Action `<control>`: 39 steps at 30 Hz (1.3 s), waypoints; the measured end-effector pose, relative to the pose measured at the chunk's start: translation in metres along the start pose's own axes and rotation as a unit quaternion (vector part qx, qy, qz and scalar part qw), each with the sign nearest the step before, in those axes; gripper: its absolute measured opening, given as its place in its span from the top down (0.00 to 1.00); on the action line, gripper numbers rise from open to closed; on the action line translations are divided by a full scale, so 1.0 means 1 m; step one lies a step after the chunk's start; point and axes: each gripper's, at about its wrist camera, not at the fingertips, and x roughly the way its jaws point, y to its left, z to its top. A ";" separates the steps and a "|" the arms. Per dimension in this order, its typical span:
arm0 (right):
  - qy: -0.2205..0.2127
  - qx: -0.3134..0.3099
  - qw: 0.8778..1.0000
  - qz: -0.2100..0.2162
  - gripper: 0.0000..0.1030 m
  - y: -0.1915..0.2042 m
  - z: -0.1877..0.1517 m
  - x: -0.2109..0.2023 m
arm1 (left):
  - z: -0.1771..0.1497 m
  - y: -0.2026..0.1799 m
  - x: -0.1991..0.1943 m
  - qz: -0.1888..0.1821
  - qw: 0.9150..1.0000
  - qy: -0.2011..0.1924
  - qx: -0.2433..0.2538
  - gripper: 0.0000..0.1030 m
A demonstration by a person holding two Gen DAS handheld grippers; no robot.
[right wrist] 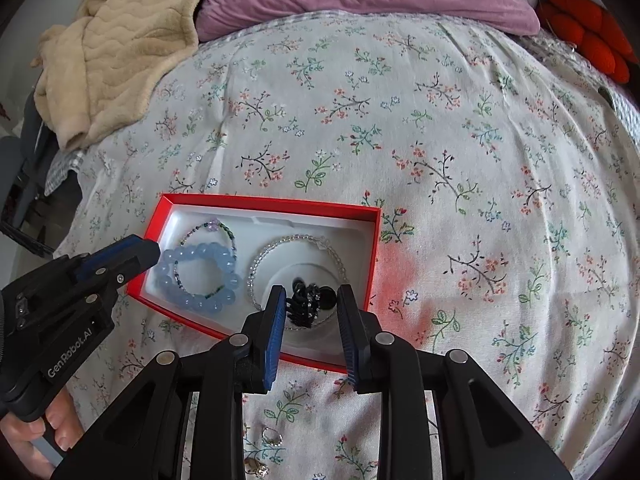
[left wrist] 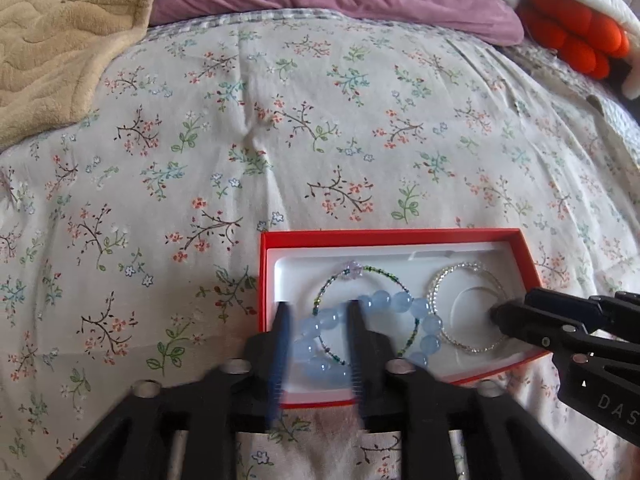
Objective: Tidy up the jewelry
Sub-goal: 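Move both tools back over the remaining jewelry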
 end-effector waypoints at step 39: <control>0.008 -0.010 1.000 -0.024 0.32 0.008 -0.103 -0.068 | -0.133 0.048 -0.068 0.020 0.999 0.030 -0.030 0.08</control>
